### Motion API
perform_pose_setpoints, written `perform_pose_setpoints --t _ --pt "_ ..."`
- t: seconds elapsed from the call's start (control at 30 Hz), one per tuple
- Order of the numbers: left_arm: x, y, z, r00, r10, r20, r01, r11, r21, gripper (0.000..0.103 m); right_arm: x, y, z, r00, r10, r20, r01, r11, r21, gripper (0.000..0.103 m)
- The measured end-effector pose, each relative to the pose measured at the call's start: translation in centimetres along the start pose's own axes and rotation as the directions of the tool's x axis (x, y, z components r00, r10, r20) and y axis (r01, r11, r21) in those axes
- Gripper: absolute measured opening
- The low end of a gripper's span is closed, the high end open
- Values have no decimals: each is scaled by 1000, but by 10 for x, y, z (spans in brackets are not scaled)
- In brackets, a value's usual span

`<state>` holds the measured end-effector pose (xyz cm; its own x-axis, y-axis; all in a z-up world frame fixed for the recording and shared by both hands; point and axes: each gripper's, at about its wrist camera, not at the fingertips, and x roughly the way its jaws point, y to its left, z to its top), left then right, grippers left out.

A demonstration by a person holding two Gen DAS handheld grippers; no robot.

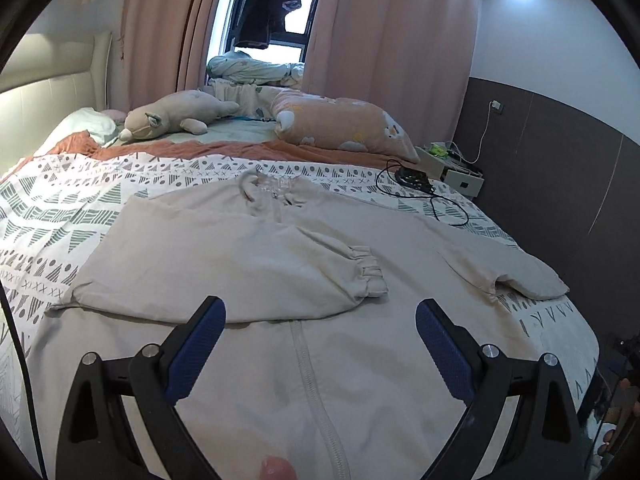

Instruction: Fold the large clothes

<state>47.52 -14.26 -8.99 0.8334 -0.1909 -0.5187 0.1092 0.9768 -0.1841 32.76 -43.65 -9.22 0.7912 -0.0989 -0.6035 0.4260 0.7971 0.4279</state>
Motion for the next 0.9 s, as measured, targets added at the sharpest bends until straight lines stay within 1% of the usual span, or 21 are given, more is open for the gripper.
perform_pose_setpoints --t 0.07,0.13,0.17,0.2,0.27,0.33,0.4,0.47,0.6,0.73,0.77,0.8,0.83,0.87,0.9 --pt "1 -3 2 999 -33 25 33 999 0 98 4 -3 5 1000 2 11 -1 1000 -22 103" --pt "2 -6 4 997 -54 49 53 999 4 98 13 -4 10 1000 -6 3 6 999 -41 103" --pt "2 -8 4 997 -53 59 53 999 14 99 20 -6 13 1000 -5 -8 5 999 -38 103" --pt "3 -11 4 997 -50 61 48 998 32 103 26 -9 18 1000 -3 -17 3 1000 -28 103" --pt "5 -13 3 997 -50 58 46 997 63 103 42 -14 30 999 -15 -40 14 1000 -13 103" --pt "7 -13 2 997 -56 50 52 995 81 103 54 -15 41 999 -28 -46 28 1000 -10 103" --pt "10 -14 0 998 -41 41 37 995 95 103 65 -15 53 999 -26 -35 25 999 -28 103" --pt "13 -16 -2 999 -24 25 21 992 123 103 81 -13 66 999 -28 -45 26 998 -57 103" --pt "21 -20 -7 1000 -8 -2 9 986 168 103 111 -13 87 998 -11 -58 8 999 -51 103" --pt "31 -24 -14 997 66 -40 -55 972 230 103 144 -15 102 998 16 -67 -18 1000 -21 103" --pt "33 -23 -15 996 73 -53 -59 971 230 103 154 -16 105 997 20 -71 -21 1000 -18 102" --pt "36 -21 -16 995 70 -67 -53 974 221 103 162 -15 107 997 25 -78 -27 1000 -16 97" --pt "38 -18 -16 995 62 -82 -44 978 204 103 171 -15 109 996 29 -89 -30 999 -13 90" --pt "40 -14 -16 994 57 -94 -39 982 186 103 179 -16 110 994 31 -102 -32 999 -8 86" --pt "41 -10 -16 993 59 -101 -41 985 170 103 188 -17 112 993 36 -115 -37 999 0 77"
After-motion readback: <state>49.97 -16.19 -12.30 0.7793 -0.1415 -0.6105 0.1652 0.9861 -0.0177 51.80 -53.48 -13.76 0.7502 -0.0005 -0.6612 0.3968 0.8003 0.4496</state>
